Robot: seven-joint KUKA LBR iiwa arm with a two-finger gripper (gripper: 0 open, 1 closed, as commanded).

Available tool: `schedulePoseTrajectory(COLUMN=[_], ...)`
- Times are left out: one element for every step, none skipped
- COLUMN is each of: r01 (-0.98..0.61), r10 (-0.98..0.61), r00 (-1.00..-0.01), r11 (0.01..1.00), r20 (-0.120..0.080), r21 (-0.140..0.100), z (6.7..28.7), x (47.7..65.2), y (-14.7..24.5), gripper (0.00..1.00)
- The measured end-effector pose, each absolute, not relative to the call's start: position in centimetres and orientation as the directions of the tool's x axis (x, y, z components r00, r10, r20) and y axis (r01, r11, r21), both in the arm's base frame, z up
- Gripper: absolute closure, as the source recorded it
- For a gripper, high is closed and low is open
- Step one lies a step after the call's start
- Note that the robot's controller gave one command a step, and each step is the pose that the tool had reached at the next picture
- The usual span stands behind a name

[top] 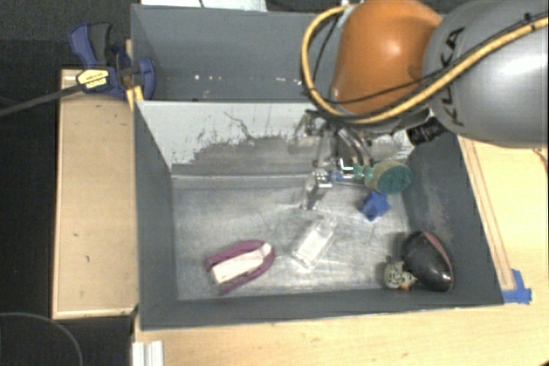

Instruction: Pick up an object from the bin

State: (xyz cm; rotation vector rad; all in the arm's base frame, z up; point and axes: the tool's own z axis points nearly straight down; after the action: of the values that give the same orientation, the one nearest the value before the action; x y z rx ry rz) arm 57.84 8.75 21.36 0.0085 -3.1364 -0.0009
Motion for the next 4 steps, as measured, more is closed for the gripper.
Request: schedulePoseTrajectory(r01=[-0.487,-0.638,-0.689,-0.717], r10=[-0.487,-0.638,-0.689,-0.717], r00=[-0.873,-0.77,-0.725,-0.697], r11=[0.873,0.77,0.725,0.697], r20=[-0.008,-0.007,-0.001,0.003], r21=[-0.004,0.0,0.0,0.008], z=[9.1,10.2,10.1,7.5], x=[53.5,52.4,49.7,49.8], y=[16.1,22.3,19.3,18.1], gripper=[0.0,0.0,0.0,0.0])
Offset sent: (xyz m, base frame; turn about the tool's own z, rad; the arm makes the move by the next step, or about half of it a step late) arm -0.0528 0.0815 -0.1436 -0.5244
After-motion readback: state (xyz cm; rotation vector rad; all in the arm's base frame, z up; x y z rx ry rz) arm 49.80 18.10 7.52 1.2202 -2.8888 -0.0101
